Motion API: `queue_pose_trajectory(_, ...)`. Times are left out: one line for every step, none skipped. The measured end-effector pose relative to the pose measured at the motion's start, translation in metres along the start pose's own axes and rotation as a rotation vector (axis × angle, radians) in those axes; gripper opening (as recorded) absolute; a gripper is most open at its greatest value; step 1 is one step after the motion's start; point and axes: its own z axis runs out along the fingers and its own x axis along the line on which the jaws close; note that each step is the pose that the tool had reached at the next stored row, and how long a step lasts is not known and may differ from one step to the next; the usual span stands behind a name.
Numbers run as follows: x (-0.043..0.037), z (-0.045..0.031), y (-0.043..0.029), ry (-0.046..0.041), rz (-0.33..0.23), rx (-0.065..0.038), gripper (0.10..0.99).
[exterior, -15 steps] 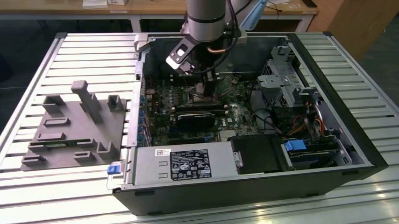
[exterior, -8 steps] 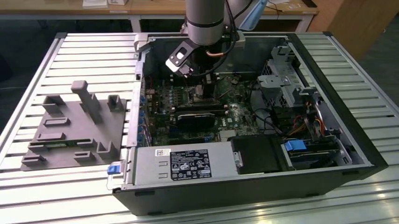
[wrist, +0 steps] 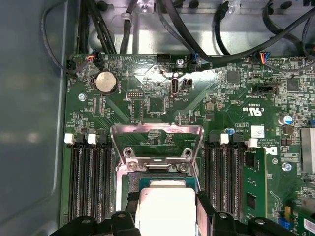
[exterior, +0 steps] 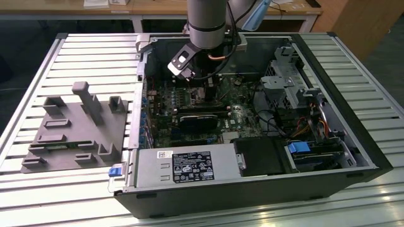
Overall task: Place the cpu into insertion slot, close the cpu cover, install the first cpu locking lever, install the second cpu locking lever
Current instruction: 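Place the cpu into insertion slot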
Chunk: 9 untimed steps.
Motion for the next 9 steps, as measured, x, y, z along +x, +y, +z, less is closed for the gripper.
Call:
queue_pose_trajectory(0.0002,0.0005,-0.0002,0.0000,0.000,0.000,0.537)
queue_pose_trajectory(0.0004,0.0009,-0.0003,0.0000,0.000,0.000,0.537)
queue_pose_trajectory(0.0006,0.0013,-0.0005,-0.0001,0.000,0.000,0.537)
queue_pose_trajectory(0.0007,0.0016,-0.0008,0.0000,0.000,0.000,0.537)
queue_pose_trajectory(0.0008,0.0018,-0.0012,0.0001,0.000,0.000,0.537)
queue_pose_trajectory(0.0009,0.0021,-0.0015,0.0003,0.000,0.000,0.537)
queue_pose_trajectory(0.0010,0.0023,-0.0019,0.0005,0.000,0.000,0.537)
queue_pose_trajectory(0.0010,0.0027,-0.0022,0.0009,0.000,0.000,0.537)
queue_pose_trajectory(0.0011,0.0033,-0.0023,0.0011,0.000,0.000,0.537)
